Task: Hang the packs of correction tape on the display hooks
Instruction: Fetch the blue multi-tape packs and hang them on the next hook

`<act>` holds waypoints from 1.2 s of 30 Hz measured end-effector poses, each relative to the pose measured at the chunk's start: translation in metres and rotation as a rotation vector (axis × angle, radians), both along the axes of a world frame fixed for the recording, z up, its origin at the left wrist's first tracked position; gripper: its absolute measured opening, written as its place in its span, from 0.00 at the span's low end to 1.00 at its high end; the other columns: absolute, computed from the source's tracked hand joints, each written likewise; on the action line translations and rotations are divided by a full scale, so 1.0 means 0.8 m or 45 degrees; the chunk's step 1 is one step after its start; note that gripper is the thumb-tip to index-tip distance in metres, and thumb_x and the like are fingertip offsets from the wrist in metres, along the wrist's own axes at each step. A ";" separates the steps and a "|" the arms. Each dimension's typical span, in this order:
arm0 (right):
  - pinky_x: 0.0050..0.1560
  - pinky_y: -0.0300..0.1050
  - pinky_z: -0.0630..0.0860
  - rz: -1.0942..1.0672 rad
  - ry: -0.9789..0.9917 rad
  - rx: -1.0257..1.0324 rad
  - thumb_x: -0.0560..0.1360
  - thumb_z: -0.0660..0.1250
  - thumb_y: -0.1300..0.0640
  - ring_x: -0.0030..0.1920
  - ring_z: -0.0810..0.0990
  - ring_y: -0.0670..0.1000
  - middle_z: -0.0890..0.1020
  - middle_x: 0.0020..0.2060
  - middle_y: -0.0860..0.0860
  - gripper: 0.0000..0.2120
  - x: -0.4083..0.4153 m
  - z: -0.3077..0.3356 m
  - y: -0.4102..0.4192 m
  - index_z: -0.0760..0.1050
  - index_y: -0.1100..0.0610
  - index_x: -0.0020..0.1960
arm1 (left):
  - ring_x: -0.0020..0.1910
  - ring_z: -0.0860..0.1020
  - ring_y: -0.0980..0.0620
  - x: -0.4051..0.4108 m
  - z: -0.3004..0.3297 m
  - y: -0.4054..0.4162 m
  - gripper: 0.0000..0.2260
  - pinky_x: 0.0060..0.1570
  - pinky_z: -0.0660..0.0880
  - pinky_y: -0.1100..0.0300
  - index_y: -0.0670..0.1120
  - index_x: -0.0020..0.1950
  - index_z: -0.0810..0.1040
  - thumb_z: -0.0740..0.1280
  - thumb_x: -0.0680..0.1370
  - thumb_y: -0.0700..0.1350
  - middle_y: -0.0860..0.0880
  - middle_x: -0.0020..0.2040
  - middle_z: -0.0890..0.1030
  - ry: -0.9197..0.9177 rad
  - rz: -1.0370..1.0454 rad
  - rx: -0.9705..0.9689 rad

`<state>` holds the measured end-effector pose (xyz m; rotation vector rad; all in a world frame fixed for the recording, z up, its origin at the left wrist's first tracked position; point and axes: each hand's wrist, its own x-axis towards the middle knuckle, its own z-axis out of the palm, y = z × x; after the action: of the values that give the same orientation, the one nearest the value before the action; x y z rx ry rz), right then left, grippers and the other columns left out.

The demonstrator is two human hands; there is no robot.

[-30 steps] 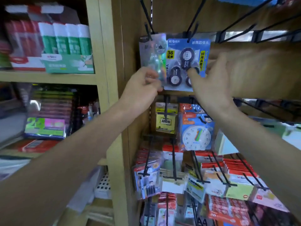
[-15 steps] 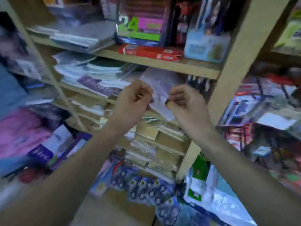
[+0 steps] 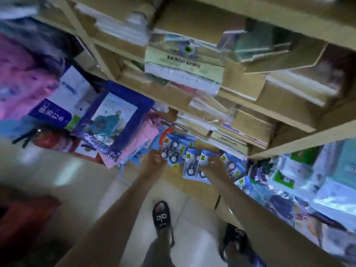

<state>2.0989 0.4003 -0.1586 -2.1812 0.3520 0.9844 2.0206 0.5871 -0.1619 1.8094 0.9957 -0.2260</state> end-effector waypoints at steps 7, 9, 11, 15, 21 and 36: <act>0.56 0.48 0.73 -0.057 0.231 -0.184 0.76 0.74 0.55 0.61 0.79 0.59 0.78 0.56 0.55 0.24 -0.009 -0.171 -0.008 0.73 0.58 0.70 | 0.53 0.77 0.44 0.037 -0.162 0.021 0.34 0.50 0.75 0.53 0.44 0.71 0.70 0.73 0.68 0.52 0.48 0.58 0.75 0.278 -0.107 -0.102; 0.58 0.53 0.78 -0.139 0.262 -0.166 0.72 0.76 0.51 0.55 0.80 0.57 0.82 0.52 0.52 0.23 -0.012 -0.220 -0.010 0.74 0.55 0.64 | 0.52 0.77 0.44 0.049 -0.200 0.026 0.36 0.47 0.72 0.55 0.46 0.68 0.70 0.69 0.62 0.58 0.49 0.56 0.75 0.324 -0.161 -0.115; 0.61 0.57 0.79 -0.224 0.244 -0.146 0.69 0.78 0.48 0.56 0.82 0.57 0.83 0.52 0.50 0.27 -0.017 -0.269 -0.011 0.74 0.54 0.63 | 0.56 0.80 0.42 0.058 -0.243 0.029 0.39 0.48 0.71 0.55 0.46 0.67 0.71 0.71 0.60 0.63 0.45 0.59 0.78 0.350 -0.188 -0.083; 0.55 0.55 0.74 -0.600 0.207 -0.028 0.62 0.77 0.40 0.56 0.78 0.59 0.80 0.57 0.55 0.35 -0.022 -0.334 -0.004 0.72 0.55 0.63 | 0.71 0.71 0.39 0.075 -0.302 0.033 0.39 0.61 0.70 0.52 0.43 0.78 0.64 0.77 0.73 0.52 0.40 0.73 0.68 0.391 -0.179 -0.005; 0.56 0.53 0.76 -1.253 0.596 0.369 0.82 0.69 0.52 0.49 0.79 0.54 0.80 0.53 0.54 0.13 -0.032 -0.351 0.010 0.75 0.52 0.64 | 0.73 0.66 0.35 0.095 -0.343 0.032 0.44 0.70 0.67 0.44 0.40 0.77 0.60 0.80 0.71 0.55 0.35 0.73 0.65 0.408 -0.221 0.155; 0.40 0.45 0.80 -1.747 0.670 0.809 0.78 0.72 0.63 0.42 0.84 0.52 0.85 0.42 0.57 0.08 -0.021 -0.363 0.032 0.78 0.60 0.56 | 0.76 0.64 0.35 0.140 -0.361 0.024 0.52 0.73 0.66 0.43 0.41 0.79 0.56 0.82 0.67 0.58 0.36 0.77 0.62 0.480 -0.282 0.136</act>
<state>2.0824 0.4262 -0.4491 -0.7004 1.3172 0.6386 2.1330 0.6061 -0.4504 2.0198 1.0786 -0.6820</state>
